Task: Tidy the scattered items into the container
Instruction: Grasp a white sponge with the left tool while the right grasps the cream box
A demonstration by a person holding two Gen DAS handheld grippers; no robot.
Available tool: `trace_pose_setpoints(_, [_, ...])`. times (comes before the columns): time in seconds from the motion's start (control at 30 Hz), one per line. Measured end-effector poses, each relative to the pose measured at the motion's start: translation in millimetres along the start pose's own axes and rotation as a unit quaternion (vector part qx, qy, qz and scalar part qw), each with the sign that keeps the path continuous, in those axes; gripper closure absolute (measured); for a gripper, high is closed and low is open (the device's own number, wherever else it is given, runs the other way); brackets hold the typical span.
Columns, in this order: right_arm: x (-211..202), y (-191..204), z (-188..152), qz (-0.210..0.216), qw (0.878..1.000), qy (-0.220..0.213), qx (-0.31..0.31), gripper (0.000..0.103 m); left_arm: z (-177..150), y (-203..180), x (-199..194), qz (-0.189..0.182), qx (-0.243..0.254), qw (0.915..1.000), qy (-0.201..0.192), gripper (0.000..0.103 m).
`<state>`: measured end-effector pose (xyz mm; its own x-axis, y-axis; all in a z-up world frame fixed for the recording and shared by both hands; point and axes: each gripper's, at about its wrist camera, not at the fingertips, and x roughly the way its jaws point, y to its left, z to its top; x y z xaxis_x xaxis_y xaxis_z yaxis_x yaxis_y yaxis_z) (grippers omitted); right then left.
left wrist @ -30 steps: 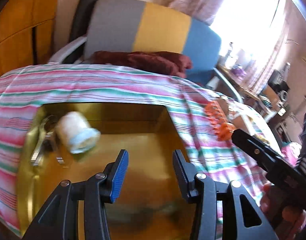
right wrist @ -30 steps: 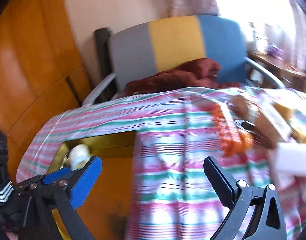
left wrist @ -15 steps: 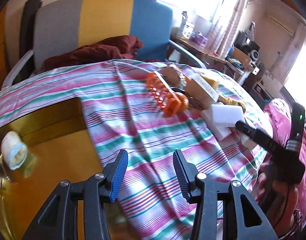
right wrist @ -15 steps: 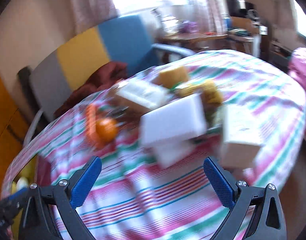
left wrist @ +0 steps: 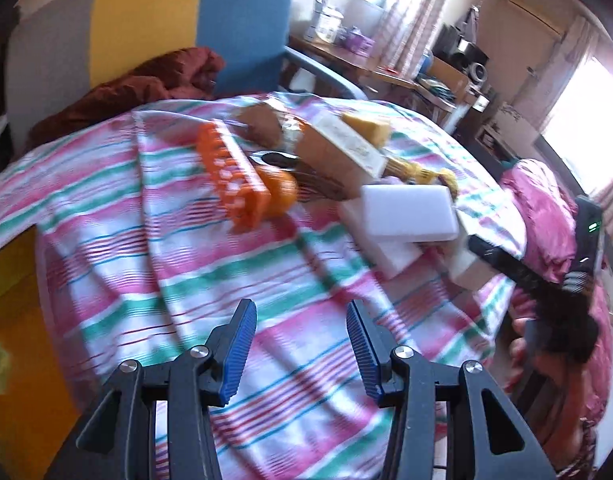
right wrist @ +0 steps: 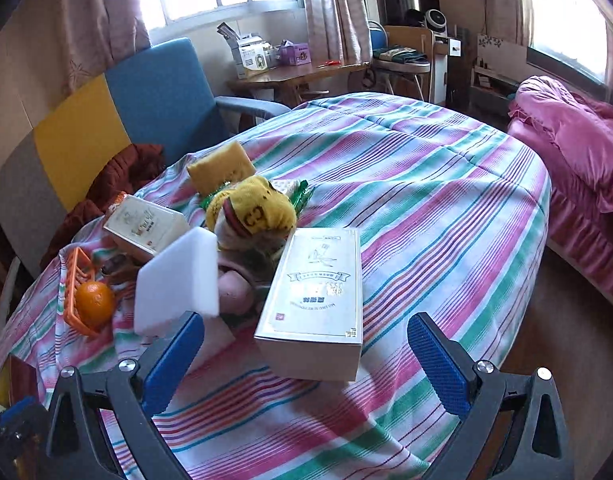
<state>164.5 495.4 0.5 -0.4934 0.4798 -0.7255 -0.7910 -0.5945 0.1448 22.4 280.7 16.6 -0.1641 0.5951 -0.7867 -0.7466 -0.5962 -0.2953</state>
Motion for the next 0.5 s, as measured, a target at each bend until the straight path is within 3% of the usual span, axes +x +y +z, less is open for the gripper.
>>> trace_pose_setpoints(0.13, [8.8, -2.5, -4.4, -0.006, 1.000, -0.006, -0.027, 0.020, 17.6, -21.9, 10.5, -0.019, 0.020, 0.9996, 0.003, 0.055])
trace_pose_setpoints(0.2, [19.1, -5.3, -5.7, -0.003, 1.000, 0.007, -0.025, 0.029, 30.4, -38.3, 17.8, -0.020, 0.038, 0.9991, 0.002, 0.055])
trace_pose_setpoints(0.27, [33.3, -11.5, -9.3, 0.019, 0.999, 0.029, -0.007, 0.044, 44.0, -56.8, 26.4, -0.028, 0.065, 0.9975, 0.004, 0.055])
trace_pose_setpoints(0.33, [43.4, -19.9, -16.4, 0.026, 0.998, 0.050, 0.016, 0.047, 56.1, -74.1, 35.9, -0.027, 0.088, 0.9957, 0.011, 0.055])
trace_pose_setpoints(0.5, [41.6, -24.1, -23.2, 0.030, 0.999, 0.041, 0.018, 0.050, 92.8, -117.3, 63.4, -0.036, 0.124, 0.9915, 0.016, 0.052])
